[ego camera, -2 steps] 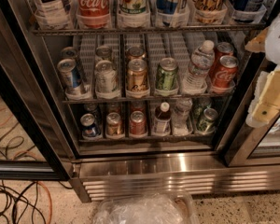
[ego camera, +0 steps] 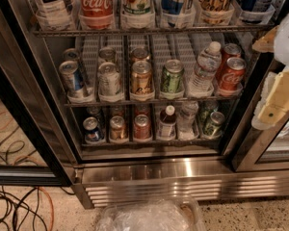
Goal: Pick redbull can from top shelf of fridge
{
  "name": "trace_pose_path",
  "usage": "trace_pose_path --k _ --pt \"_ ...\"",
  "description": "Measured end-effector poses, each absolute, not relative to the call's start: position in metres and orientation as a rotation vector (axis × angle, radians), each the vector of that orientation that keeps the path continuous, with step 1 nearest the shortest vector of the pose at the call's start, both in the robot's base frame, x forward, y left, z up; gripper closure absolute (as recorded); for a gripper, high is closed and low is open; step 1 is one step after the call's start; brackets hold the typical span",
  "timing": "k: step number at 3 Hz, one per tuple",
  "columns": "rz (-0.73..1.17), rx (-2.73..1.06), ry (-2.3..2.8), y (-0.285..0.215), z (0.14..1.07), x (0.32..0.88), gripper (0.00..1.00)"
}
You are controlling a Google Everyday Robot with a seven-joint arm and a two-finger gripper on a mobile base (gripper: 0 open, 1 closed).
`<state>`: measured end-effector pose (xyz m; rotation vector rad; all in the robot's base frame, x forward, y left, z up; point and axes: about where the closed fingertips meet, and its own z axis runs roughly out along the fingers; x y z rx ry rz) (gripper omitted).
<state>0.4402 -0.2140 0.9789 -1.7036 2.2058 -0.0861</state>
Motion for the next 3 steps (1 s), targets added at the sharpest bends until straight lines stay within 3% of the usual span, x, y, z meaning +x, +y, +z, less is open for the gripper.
trace_pose_path --k 3 --pt "0.196 -1.481 1.758 -0.225 0.955 0.457 0.0"
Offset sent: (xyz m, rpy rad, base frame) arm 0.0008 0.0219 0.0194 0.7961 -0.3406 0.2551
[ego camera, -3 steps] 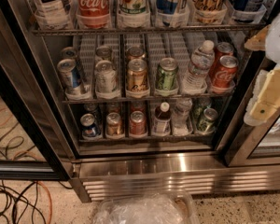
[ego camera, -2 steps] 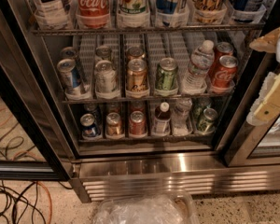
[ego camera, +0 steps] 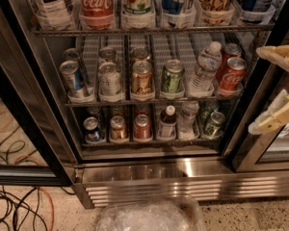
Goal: Pick redbull can from top shelf of fridge
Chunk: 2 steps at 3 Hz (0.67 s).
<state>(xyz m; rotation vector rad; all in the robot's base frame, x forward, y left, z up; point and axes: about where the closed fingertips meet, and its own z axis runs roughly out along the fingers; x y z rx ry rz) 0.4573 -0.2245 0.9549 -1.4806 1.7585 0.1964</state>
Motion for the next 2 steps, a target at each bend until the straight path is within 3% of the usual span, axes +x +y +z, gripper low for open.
trace_pose_path --k 2 --pt "0.228 -1.489 1.653 -0.211 0.9678 0.451 0.0"
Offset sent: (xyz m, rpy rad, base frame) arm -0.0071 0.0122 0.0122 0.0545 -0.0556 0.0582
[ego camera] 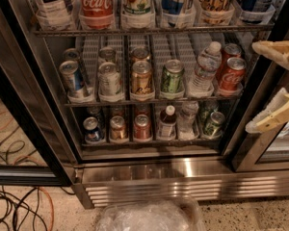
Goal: Pick redbull can from top shelf of fridge
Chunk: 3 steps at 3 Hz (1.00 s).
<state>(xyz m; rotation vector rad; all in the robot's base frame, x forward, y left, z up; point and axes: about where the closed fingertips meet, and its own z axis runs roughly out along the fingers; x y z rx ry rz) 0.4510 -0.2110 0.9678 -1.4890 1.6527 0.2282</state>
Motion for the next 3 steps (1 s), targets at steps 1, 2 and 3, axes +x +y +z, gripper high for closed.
trace_pose_path --k 1,2,3 --pt "0.285 -1.416 1.619 -0.206 0.977 0.455 0.0" --pt "0.383 -1.247 1.556 -0.199 0.998 0.463 0.0" --pt "0.489 -1.053 1.486 -0.187 1.021 0.473 0.0"
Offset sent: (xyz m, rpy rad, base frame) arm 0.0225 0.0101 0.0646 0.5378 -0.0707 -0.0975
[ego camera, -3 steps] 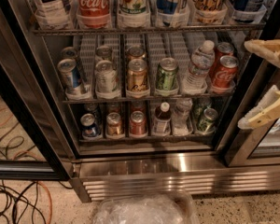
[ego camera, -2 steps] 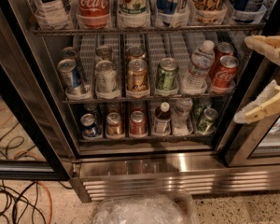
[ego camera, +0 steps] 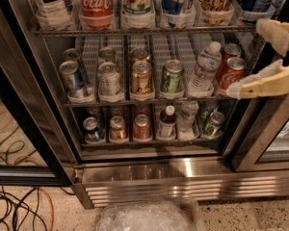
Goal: Pick redbull can from top shelf of fridge
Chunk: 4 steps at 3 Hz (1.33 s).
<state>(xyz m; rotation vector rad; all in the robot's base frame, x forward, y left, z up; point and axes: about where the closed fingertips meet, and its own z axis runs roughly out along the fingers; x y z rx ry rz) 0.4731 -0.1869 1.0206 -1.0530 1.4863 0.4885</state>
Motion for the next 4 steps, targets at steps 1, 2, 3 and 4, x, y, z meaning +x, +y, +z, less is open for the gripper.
trace_pose_path --k 1,2,3,4 --pt "0.507 -1.03 1.466 -0.181 1.031 0.474 0.0" --pt "0.507 -1.03 1.466 -0.181 1.031 0.474 0.0" --pt "0.514 -1.023 1.456 -0.176 1.032 0.474 0.0" --pt "0.487 -0.971 1.41 -0.159 1.033 0.474 0.0"
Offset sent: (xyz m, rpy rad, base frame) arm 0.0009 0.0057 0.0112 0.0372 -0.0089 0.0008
